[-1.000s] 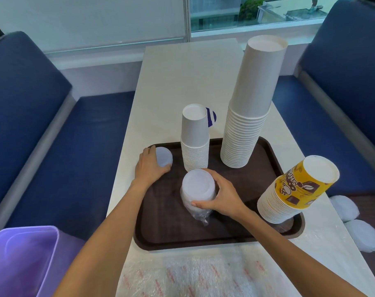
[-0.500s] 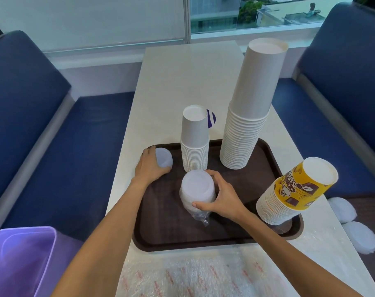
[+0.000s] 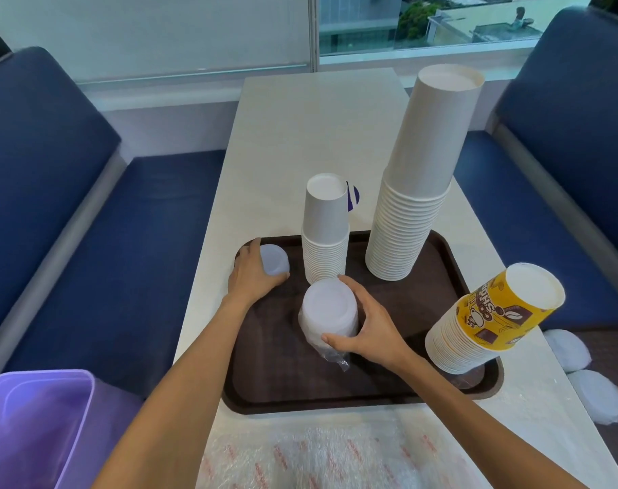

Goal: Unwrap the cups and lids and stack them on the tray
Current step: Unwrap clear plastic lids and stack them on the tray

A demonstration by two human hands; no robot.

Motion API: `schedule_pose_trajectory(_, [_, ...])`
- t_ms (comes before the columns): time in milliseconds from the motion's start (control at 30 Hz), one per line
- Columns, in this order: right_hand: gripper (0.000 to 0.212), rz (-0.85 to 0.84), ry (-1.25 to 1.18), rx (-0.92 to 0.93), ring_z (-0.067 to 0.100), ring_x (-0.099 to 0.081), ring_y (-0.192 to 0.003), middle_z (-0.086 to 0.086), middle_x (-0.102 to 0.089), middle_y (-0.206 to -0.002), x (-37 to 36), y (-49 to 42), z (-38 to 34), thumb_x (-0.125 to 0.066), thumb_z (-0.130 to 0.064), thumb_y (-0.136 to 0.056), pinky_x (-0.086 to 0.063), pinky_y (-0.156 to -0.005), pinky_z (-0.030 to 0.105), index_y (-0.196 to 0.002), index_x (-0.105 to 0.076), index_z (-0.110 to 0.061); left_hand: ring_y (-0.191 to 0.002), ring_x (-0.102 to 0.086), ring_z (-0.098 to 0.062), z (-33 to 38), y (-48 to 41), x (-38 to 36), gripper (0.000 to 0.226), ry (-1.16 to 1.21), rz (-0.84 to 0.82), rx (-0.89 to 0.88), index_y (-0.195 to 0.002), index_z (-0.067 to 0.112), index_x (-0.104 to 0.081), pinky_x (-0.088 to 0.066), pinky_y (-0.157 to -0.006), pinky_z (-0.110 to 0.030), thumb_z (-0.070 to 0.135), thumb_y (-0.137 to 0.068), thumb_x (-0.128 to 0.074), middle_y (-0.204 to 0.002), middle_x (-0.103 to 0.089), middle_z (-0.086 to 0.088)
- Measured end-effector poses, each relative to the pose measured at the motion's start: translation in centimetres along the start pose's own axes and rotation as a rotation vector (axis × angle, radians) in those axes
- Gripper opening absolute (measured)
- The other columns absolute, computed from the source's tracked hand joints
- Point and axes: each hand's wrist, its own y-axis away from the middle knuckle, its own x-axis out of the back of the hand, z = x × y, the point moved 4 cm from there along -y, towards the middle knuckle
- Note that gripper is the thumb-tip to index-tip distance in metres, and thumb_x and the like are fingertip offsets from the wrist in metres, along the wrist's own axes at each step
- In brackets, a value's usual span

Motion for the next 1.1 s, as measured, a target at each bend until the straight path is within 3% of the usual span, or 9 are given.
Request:
schedule_pose_trajectory(133, [0.115,0.021,-0.02,-0.017,-0.002,-0.038,-0.129,-0.017,-0.037,-0.144,-0.2,0.5,0.2,-0.086,-0.053,-0.053,-0.035,-0.105,0.019,-0.146,-0.02,-0.039,-0.134,-0.034,-0.029,0.0,-0.2,-0.1,0.098,-0.003,0.0,0.02,-0.148,0.013,-0.021,-0.034,-0.108,-0.042,0.037,-0.073,-0.079,-0.149,-0.03,-0.011])
schedule_pose_trajectory(300, [0.122,0.115,-0.014,-0.014,0.002,-0.034,-0.132,-0.013,-0.032,-0.147,-0.1,1.0,-0.2,-0.087,-0.058,-0.045,-0.031,-0.105,0.019,-0.145,-0.02,-0.039,-0.138,-0.026,-0.029,0.4,0.5,0.1,0.109,0.047,0.013,0.002,-0.151,0.015,-0.01,-0.029,-0.11,-0.042,0.039,-0.071,-0.08,-0.152,-0.022,-0.012])
schedule_pose_trajectory(400, [0.118,0.178,-0.03,-0.009,0.003,-0.036,-0.129,-0.015,-0.033,-0.143,-0.2,1.5,-0.5,-0.09,-0.053,-0.045,-0.032,-0.099,0.012,-0.142,-0.024,-0.04,-0.139,-0.026,-0.026,1.4,2.1,1.6,0.087,0.167,0.186,-0.042,-0.15,0.015,-0.018,-0.029,-0.11,-0.038,0.033,-0.083,-0.071,-0.153,-0.023,-0.01])
schedule_pose_trajectory(533, [0.111,0.252,-0.075,-0.004,0.005,-0.041,-0.127,-0.013,-0.04,-0.139,-1.3,2.2,-0.9,-0.085,-0.059,-0.043,-0.037,-0.105,0.025,-0.137,-0.029,-0.039,-0.116,-0.053,-0.02,2.8,6.0,3.6,0.041,0.377,0.335,-0.135,-0.13,0.015,-0.05,-0.047,-0.095,-0.029,0.022,-0.091,-0.061,-0.131,-0.051,-0.004])
schedule_pose_trajectory(600, [0.107,0.254,-0.094,-0.008,0.006,-0.04,-0.128,-0.013,-0.042,-0.14,-1.8,2.2,-0.9,-0.088,-0.053,-0.047,-0.037,-0.108,0.028,-0.137,-0.035,-0.032,-0.103,-0.059,-0.015,3.9,7.9,3.7,0.027,0.432,0.247,-0.196,-0.116,0.017,-0.059,-0.049,-0.083,-0.019,0.019,-0.09,-0.063,-0.117,-0.059,0.003])
schedule_pose_trajectory(700, [0.093,0.243,-0.123,-0.009,0.008,-0.044,-0.126,-0.009,-0.048,-0.136,-2.1,2.0,-1.0,-0.089,-0.034,-0.058,-0.041,-0.106,0.032,-0.137,-0.039,-0.026,-0.105,-0.057,-0.006,5.3,10.3,2.8,0.034,0.379,0.021,-0.308,-0.118,0.02,-0.06,-0.045,-0.084,-0.01,0.023,-0.085,-0.069,-0.116,-0.057,0.01])
schedule_pose_trajectory(833, [0.081,0.214,-0.144,-0.007,0.013,-0.048,-0.123,-0.004,-0.053,-0.131,-2.1,1.7,-0.9,-0.087,-0.02,-0.065,-0.044,-0.102,0.031,-0.133,-0.044,-0.022,-0.122,-0.045,-0.008,6.0,11.3,1.6,0.062,0.18,-0.174,-0.388,-0.133,0.022,-0.049,-0.041,-0.103,-0.025,0.034,-0.078,-0.076,-0.135,-0.049,0.008])
schedule_pose_trajectory(933, [0.075,0.184,-0.138,-0.015,0.013,-0.05,-0.121,-0.002,-0.056,-0.129,-1.9,1.5,-0.6,-0.085,-0.016,-0.067,-0.046,-0.102,0.032,-0.132,-0.047,-0.021,-0.13,-0.039,-0.011,6.3,11.3,1.6,0.074,0.061,-0.245,-0.374,-0.14,0.022,-0.041,-0.03,-0.103,-0.022,0.036,-0.077,-0.077,-0.144,-0.041,0.006])
schedule_pose_trajectory(1100, [0.07,0.138,-0.122,-0.018,0.006,-0.051,-0.114,-0.009,-0.057,-0.121,-1.4,1.2,-0.6,-0.086,-0.016,-0.067,-0.044,-0.089,0.01,-0.125,-0.048,-0.026,-0.128,-0.041,-0.015,7.4,11.0,1.9,0.078,-0.097,-0.295,-0.384,-0.141,0.019,-0.038,-0.032,-0.098,-0.022,0.038,-0.076,-0.077,-0.144,-0.042,0.001])
